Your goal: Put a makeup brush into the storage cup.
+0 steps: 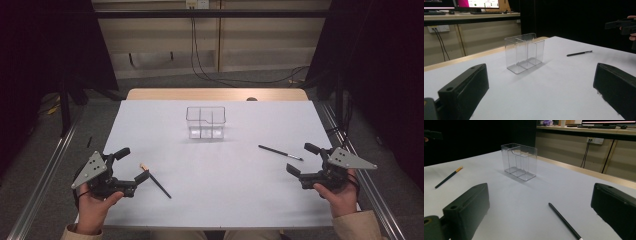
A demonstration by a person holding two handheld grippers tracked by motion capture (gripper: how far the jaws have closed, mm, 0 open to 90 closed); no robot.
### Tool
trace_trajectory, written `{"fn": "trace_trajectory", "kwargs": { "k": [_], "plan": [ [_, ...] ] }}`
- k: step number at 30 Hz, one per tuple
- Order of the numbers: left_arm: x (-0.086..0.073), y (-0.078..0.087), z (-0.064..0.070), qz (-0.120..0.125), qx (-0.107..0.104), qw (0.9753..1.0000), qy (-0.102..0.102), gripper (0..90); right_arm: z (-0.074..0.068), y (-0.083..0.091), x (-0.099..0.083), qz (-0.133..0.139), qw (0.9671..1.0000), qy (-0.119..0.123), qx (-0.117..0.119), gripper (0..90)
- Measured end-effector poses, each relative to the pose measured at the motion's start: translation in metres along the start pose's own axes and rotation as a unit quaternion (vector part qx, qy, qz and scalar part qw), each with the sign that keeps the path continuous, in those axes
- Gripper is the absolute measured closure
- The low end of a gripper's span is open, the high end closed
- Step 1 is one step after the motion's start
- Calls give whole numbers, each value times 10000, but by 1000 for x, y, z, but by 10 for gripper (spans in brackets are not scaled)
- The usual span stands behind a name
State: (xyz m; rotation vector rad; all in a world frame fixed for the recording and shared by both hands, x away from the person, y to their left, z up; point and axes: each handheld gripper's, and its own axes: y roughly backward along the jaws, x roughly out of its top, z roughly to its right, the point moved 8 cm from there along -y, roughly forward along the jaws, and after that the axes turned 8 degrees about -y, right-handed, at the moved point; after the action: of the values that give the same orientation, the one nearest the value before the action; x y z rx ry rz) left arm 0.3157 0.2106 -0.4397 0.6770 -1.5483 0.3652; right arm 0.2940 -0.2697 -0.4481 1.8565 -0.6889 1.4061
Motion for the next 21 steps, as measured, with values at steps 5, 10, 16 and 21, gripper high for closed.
{"fn": "trace_trajectory", "kwargs": {
  "k": [5, 10, 16, 21],
  "plan": [
    [-2, -2, 0, -88, -3, 10000, 39, 0, -1, -1, 0, -22, 10000, 16, 32, 12],
    [-3, -4, 0, -186, -5, 9998, 13, 0, -2, -3, -1, -40, 10000, 38, 42, 11],
    [-5, -10, 1, -256, -99, 9996, -8, 0, -3, -3, -1, -42, 10000, 39, 29, 11],
    [-5, -12, 2, -243, -129, 9996, 3, 0, -3, -3, -2, -59, 10000, 36, 35, 11]
  ]
}}
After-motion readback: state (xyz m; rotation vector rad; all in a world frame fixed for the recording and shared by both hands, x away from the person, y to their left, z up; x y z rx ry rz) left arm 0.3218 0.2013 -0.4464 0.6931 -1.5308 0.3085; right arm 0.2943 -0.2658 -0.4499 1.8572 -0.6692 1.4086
